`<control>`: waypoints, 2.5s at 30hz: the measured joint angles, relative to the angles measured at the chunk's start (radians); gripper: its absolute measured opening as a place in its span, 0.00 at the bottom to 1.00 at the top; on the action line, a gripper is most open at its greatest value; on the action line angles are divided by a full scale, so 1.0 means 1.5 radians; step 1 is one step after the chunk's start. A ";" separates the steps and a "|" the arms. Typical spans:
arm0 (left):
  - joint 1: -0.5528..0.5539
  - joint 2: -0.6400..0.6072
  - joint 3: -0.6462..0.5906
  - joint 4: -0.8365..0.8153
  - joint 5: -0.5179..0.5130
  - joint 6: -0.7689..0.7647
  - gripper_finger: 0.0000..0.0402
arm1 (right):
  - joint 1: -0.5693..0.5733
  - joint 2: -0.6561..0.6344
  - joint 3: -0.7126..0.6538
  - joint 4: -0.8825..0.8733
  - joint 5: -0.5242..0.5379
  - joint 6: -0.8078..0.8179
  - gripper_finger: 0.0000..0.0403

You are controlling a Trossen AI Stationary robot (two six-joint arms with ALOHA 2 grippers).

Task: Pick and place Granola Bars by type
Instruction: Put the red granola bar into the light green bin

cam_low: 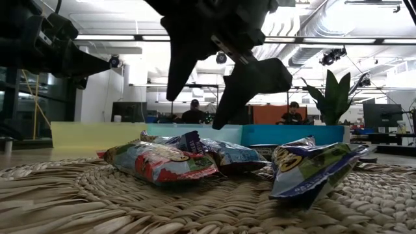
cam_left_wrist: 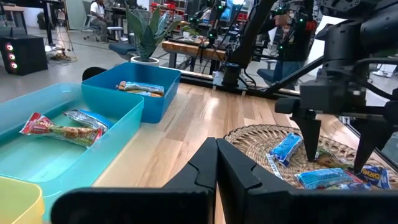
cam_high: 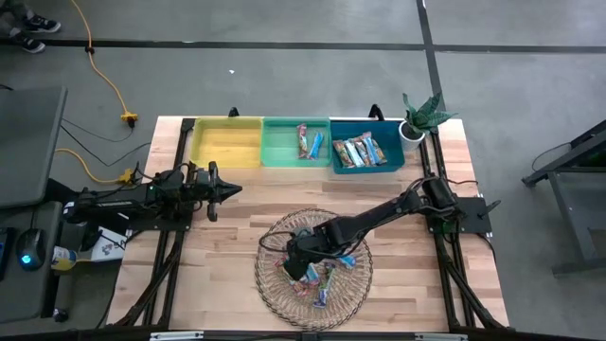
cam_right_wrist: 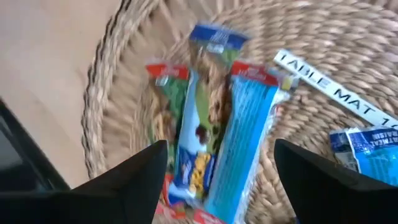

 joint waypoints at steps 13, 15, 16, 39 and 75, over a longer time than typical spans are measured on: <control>0.000 0.000 0.000 0.000 0.000 0.000 0.00 | 0.000 0.004 0.000 -0.007 0.042 0.059 0.69; 0.000 0.000 0.000 0.000 0.000 0.000 0.00 | 0.000 0.004 0.000 -0.009 0.042 0.059 0.69; 0.000 0.000 0.000 0.000 -0.001 0.000 0.00 | 0.000 0.004 0.000 -0.011 0.041 0.058 0.69; 0.000 0.000 0.000 0.000 -0.001 0.000 0.00 | -0.001 0.054 0.001 -0.018 0.036 0.039 0.69; 0.000 0.000 0.000 0.000 -0.001 0.000 0.00 | -0.006 0.049 0.001 -0.034 -0.004 -0.014 0.69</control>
